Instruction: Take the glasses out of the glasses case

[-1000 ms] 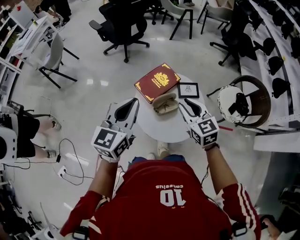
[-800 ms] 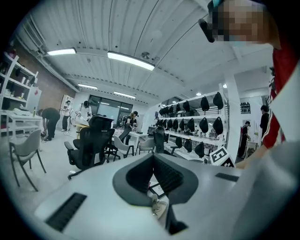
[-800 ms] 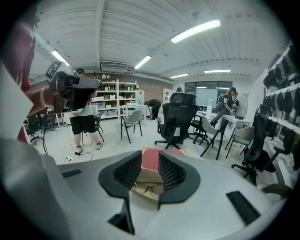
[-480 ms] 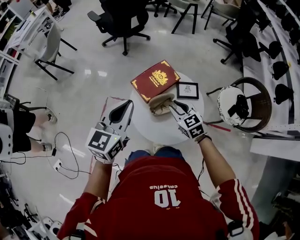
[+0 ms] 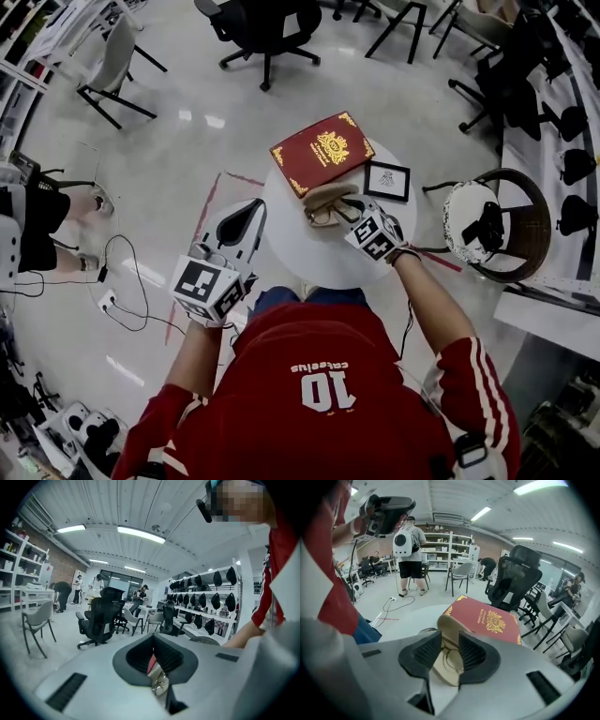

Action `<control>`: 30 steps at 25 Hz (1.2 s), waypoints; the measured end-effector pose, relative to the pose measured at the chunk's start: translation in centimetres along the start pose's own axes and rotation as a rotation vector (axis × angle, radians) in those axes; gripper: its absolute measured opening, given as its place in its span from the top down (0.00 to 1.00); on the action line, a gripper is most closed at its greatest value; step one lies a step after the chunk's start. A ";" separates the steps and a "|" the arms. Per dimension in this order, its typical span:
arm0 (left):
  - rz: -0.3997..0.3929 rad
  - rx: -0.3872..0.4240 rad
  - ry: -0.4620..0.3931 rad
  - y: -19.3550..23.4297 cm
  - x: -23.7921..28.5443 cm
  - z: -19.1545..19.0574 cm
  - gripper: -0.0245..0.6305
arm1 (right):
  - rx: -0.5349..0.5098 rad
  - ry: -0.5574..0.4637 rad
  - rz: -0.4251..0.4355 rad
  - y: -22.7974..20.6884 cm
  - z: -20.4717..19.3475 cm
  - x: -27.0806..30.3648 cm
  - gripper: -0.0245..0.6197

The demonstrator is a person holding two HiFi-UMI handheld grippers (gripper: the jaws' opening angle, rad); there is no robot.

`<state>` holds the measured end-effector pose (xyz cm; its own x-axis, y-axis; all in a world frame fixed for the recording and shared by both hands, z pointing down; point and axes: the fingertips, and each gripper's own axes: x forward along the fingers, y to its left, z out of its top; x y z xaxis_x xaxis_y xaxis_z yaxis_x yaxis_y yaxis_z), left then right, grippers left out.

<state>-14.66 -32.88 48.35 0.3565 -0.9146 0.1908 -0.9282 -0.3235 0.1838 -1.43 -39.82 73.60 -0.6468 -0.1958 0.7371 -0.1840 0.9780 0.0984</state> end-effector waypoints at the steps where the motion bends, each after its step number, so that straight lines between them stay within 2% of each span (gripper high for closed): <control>1: 0.009 -0.004 0.006 0.3 0.1 -0.2 0.95 | -0.017 0.014 0.009 -0.2 -0.3 0.7 0.80; 5: 0.027 -0.028 0.036 0.7 0.8 -0.8 0.95 | -0.100 0.081 0.039 -0.9 -1.7 3.3 0.80; 10: 0.027 -0.012 0.043 0.9 1.1 -1.2 0.95 | -0.192 0.145 0.085 -1.0 -2.8 5.5 0.80; 19: 0.053 -0.022 0.057 1.7 1.1 -1.3 0.95 | -0.312 0.214 0.137 -0.4 -4.1 7.7 0.80; 24: 0.072 -0.025 0.060 1.7 0.7 -1.5 0.95 | -0.363 0.236 0.150 -0.4 -4.4 8.1 0.80; 30: 0.086 -0.028 0.057 1.4 0.1 -1.6 0.95 | -0.497 0.246 0.120 0.0 -4.2 8.6 0.80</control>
<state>-15.79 -33.01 50.14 0.2819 -0.9231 0.2614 -0.9525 -0.2367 0.1915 -3.88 -41.19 82.81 -0.4391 -0.1170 0.8908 0.2895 0.9202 0.2636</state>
